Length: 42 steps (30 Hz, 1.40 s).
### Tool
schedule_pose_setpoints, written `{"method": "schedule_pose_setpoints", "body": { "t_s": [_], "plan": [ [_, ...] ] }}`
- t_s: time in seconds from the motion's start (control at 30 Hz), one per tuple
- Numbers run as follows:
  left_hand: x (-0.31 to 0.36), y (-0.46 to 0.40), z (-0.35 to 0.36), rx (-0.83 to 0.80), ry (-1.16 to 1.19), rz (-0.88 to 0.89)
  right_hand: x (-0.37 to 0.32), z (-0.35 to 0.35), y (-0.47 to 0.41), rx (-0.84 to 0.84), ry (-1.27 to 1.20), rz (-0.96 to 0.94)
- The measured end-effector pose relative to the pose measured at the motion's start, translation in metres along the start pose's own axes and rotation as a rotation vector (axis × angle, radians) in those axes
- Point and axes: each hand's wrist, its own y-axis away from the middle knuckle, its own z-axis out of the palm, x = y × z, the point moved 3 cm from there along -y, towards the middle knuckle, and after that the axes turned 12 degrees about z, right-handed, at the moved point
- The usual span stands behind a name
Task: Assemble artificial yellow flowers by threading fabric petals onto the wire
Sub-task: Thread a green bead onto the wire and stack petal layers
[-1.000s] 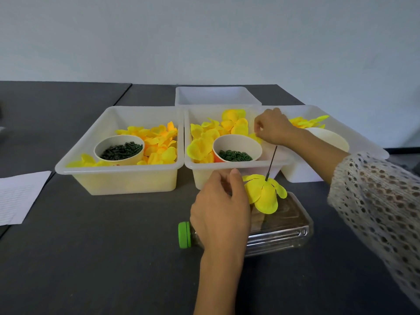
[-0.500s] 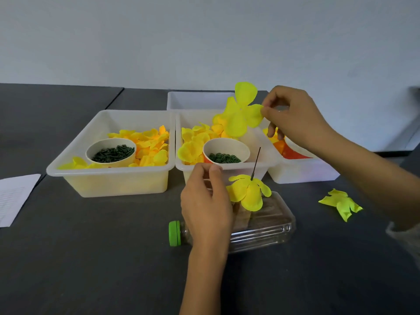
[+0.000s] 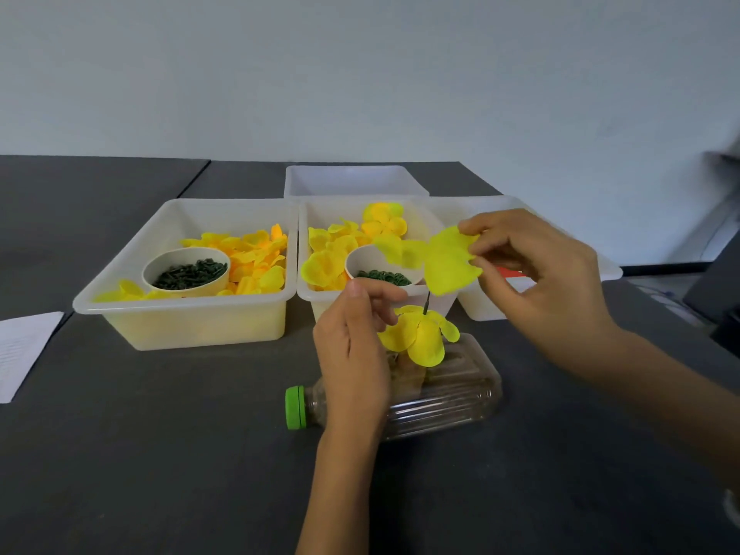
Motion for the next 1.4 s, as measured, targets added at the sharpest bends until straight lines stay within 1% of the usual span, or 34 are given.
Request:
{"method": "schedule_pose_setpoints", "body": {
  "t_s": [0.17,0.2,0.3,0.4,0.47,0.53,0.63,0.77,0.83,0.93,1.03,1.13,1.17,1.27,1.3,1.33,1.4],
  "plan": [
    [0.004,-0.003,0.003,-0.018,-0.002,-0.142,0.005,0.001,0.012,0.057,0.180,-0.212],
    [0.005,-0.003,0.003,-0.025,-0.023,-0.138,0.006,0.002,0.013,0.053,0.203,-0.249],
    [0.011,-0.002,0.002,-0.085,-0.073,-0.028,0.010,0.004,0.016,0.029,0.268,-0.353],
    [0.010,0.000,0.002,-0.094,-0.065,-0.039,0.013,0.005,0.018,-0.003,0.279,-0.416],
    [0.009,0.000,0.002,-0.111,-0.048,-0.061,0.013,0.004,0.017,-0.003,0.273,-0.398],
    [0.009,-0.001,0.002,-0.121,-0.006,-0.082,0.013,0.003,0.015,0.006,0.240,-0.340],
    [0.009,-0.003,0.004,-0.129,0.072,-0.102,0.011,0.000,0.012,0.016,0.114,-0.183],
    [0.010,-0.005,0.005,-0.133,0.160,-0.093,0.005,-0.001,0.005,-0.061,-0.227,0.151],
    [0.013,-0.006,0.004,-0.127,0.175,-0.083,0.001,-0.001,-0.002,-0.088,-0.284,0.309],
    [0.015,-0.007,0.003,-0.134,0.179,-0.061,0.000,0.001,-0.010,-0.128,-0.340,0.470],
    [0.016,-0.007,0.004,-0.154,0.173,-0.064,-0.006,0.006,-0.018,-0.191,-0.409,0.544],
    [0.012,-0.007,0.003,-0.125,0.143,-0.073,-0.018,0.003,-0.020,-0.208,-0.487,0.583],
    [0.011,-0.006,0.003,-0.119,0.135,-0.086,-0.025,0.000,-0.018,-0.192,-0.408,0.545],
    [0.009,-0.006,0.002,-0.099,0.118,-0.096,-0.051,-0.005,-0.005,-0.169,0.101,0.231],
    [0.008,-0.006,0.001,-0.100,0.103,-0.099,-0.058,-0.003,0.000,-0.167,0.218,0.162],
    [0.008,-0.006,0.001,-0.103,0.092,-0.094,-0.061,-0.001,0.003,-0.157,0.282,0.119],
    [0.007,-0.005,0.002,-0.113,0.096,-0.086,-0.062,0.002,0.003,-0.103,0.304,0.101]
  ]
}}
